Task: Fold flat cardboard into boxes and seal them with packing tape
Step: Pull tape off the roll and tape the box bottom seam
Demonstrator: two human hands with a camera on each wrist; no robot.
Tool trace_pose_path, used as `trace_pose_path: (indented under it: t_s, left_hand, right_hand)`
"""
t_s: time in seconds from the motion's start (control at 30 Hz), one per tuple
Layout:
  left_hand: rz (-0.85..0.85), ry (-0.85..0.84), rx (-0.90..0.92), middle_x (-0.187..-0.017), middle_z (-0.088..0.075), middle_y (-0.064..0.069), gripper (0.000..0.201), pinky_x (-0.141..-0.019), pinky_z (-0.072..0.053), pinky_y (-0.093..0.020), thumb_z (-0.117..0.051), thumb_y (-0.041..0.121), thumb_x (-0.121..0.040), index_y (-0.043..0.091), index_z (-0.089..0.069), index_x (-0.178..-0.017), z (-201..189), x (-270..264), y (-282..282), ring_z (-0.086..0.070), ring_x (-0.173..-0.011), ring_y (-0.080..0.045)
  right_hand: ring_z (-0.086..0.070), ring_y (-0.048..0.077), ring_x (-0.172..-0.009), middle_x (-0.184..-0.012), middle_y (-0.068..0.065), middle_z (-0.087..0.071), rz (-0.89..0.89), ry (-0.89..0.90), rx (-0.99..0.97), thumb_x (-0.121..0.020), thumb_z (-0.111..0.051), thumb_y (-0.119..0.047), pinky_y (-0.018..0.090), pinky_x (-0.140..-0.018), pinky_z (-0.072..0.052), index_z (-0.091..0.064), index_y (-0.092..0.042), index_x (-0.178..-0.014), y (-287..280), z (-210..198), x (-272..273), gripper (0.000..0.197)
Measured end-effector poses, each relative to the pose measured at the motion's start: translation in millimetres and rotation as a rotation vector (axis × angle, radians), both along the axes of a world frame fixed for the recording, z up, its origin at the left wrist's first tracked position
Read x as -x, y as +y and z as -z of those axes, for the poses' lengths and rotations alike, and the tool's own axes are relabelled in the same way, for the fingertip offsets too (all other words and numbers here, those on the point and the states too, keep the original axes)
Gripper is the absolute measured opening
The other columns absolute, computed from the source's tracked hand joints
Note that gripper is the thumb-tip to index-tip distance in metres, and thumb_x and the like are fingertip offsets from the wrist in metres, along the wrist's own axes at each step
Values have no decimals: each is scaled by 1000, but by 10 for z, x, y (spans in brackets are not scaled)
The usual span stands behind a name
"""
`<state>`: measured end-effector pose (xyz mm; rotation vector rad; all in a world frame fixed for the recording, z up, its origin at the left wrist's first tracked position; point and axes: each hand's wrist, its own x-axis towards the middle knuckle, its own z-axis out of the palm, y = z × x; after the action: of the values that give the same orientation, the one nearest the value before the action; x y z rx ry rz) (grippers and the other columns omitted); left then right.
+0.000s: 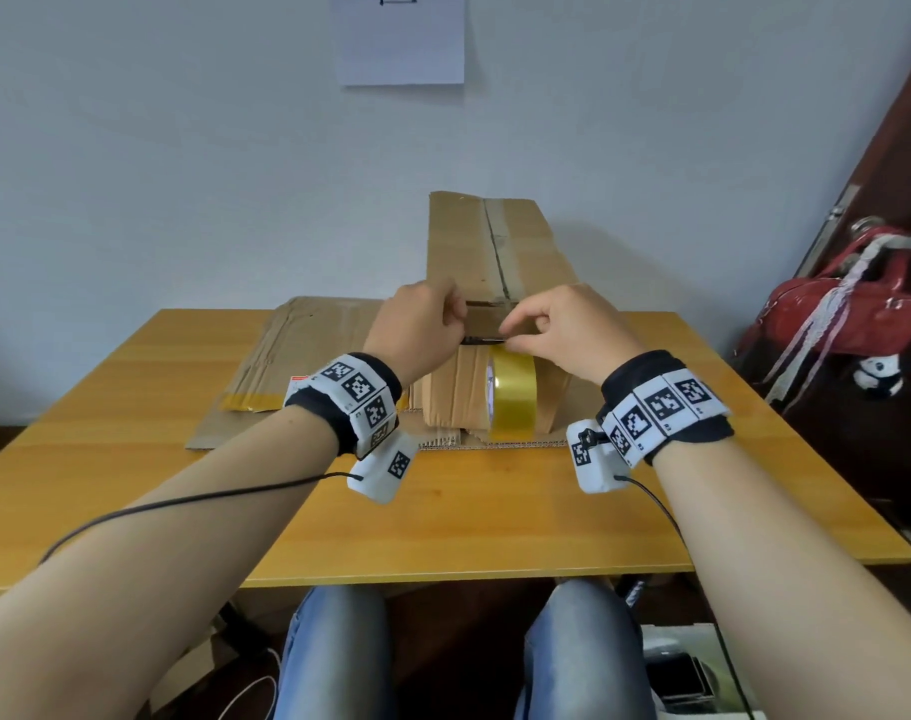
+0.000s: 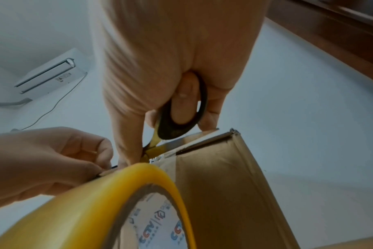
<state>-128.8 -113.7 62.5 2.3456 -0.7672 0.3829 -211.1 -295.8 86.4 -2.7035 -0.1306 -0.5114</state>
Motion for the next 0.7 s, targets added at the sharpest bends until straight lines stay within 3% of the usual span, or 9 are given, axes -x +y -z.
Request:
trace_pose_path:
  t_s: [0.1, 0.17, 0.3, 0.37, 0.43, 0.53, 0.63, 0.7]
  left_hand:
    - [73, 34, -8, -101, -61, 2, 23, -76, -44, -24, -53, 7, -87, 16, -70, -100, 12, -17, -17, -57, -91, -16]
    - [101, 11, -74, -106, -59, 0, 21, -77, -40, -22, -55, 14, -90, 16, -72, -102, 54, -38, -40, -56, -94, -17]
    - [47, 38, 44, -92, -67, 5, 14, -62, -35, -17, -62, 18, -93, 18, -74, -99, 84, -95, -32, -61, -87, -16]
    - [45, 75, 85, -86, -69, 8, 10, -60, -37, -15, -66, 28, -92, 21, -74, -92, 56, -83, -46, -62, -84, -13]
    - [46, 111, 86, -82, -69, 8, 19, -60, -41, -21, -68, 41, -88, 23, -71, -82, 36, -44, -73, -63, -81, -11]
    - [23, 139, 109, -78, -70, 2, 35, -61, -44, -28, -67, 52, -86, 17, -70, -82, -3, -3, -102, -63, -76, -13]
    - [-11, 156, 129, -72, -60, 2, 42, -55, -37, -28, -60, 53, -93, 13, -61, -81, -34, 1, -84, -53, -66, -13]
    - [-39, 150, 98, -70, -55, 3, 36, -54, -32, -28, -54, 46, -98, 17, -54, -77, -23, -28, -34, -49, -65, -13]
  right_hand:
    - [-34, 8, -42, -41, -10, -41, 1, -28, -78, -87, -77, -29, 29, -60, -45, -77, -32, -90, -54, 11, -26, 4]
    - [-34, 7, -40, -40, -14, -42, 0, -40, -117, -87, -76, -28, 30, -62, -47, -76, -31, -89, -98, 10, -21, 3]
    - [-36, 7, -41, -41, -12, -41, 2, -60, -91, -86, -77, -31, 39, -68, -55, -76, -31, -93, -138, 23, -24, 8]
    - [-33, 8, -42, -44, -9, -38, 11, -68, -59, -86, -77, -34, 35, -60, -50, -75, -32, -95, -140, 24, -37, 10]
    - [-33, 9, -46, -46, -7, -38, 17, -68, -22, -86, -76, -39, 31, -55, -38, -72, -33, -88, -117, 28, -41, 8]
    - [-51, 8, -57, -57, -11, -57, 41, -52, -17, -85, -73, -48, 28, -56, -43, -74, -29, -85, -43, 23, -45, 19]
    - [-50, 8, -55, -54, -9, -56, 72, -44, -45, -87, -72, -44, 30, -57, -42, -66, -23, -69, -16, 20, -61, 29]
    - [-54, 12, -59, -61, -5, -60, 75, -24, -82, -88, -73, -39, 33, -61, -45, -65, -23, -69, -20, 8, -69, 26]
